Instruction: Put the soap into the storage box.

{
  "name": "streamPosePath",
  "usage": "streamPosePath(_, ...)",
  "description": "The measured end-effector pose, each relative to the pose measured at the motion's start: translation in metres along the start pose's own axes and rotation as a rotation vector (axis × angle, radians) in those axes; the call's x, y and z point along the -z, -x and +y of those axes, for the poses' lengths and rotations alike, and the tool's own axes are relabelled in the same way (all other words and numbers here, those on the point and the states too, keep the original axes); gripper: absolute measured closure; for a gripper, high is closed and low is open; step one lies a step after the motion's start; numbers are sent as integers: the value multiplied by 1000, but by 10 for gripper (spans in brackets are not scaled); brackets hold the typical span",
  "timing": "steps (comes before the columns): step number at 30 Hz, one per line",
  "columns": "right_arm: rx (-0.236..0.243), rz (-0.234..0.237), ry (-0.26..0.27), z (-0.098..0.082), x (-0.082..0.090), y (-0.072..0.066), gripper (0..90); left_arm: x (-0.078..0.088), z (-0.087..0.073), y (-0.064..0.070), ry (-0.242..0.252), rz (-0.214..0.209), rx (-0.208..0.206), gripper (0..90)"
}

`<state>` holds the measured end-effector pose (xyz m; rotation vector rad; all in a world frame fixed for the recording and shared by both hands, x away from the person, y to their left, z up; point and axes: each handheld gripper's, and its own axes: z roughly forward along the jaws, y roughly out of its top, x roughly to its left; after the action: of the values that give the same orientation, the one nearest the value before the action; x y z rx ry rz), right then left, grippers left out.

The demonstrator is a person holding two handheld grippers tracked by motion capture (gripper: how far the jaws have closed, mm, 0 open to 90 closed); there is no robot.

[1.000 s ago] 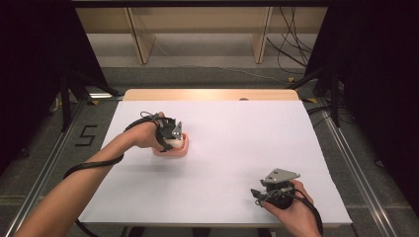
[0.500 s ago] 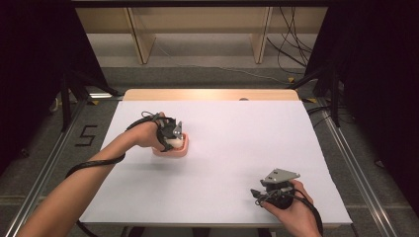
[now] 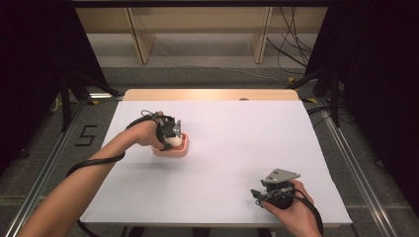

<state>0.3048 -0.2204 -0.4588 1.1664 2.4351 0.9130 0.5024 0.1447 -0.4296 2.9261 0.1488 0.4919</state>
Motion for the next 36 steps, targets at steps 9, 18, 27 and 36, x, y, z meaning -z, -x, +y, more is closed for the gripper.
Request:
streamPosePath(9,0,-1,2,0,0,0,501,23,-4,-1,50,44,30,458)
streamPosePath(18,16,-8,7,1,-1,1,501,36,-23,14,127,25,150,413)
streamPosePath(27,2,-2,-6,1,-2,-1,501,44,-37,31,192,-6,278,374)
streamPosePath(36,11,-4,3,1,-2,-1,499,53,-41,51,230,5,369,376)
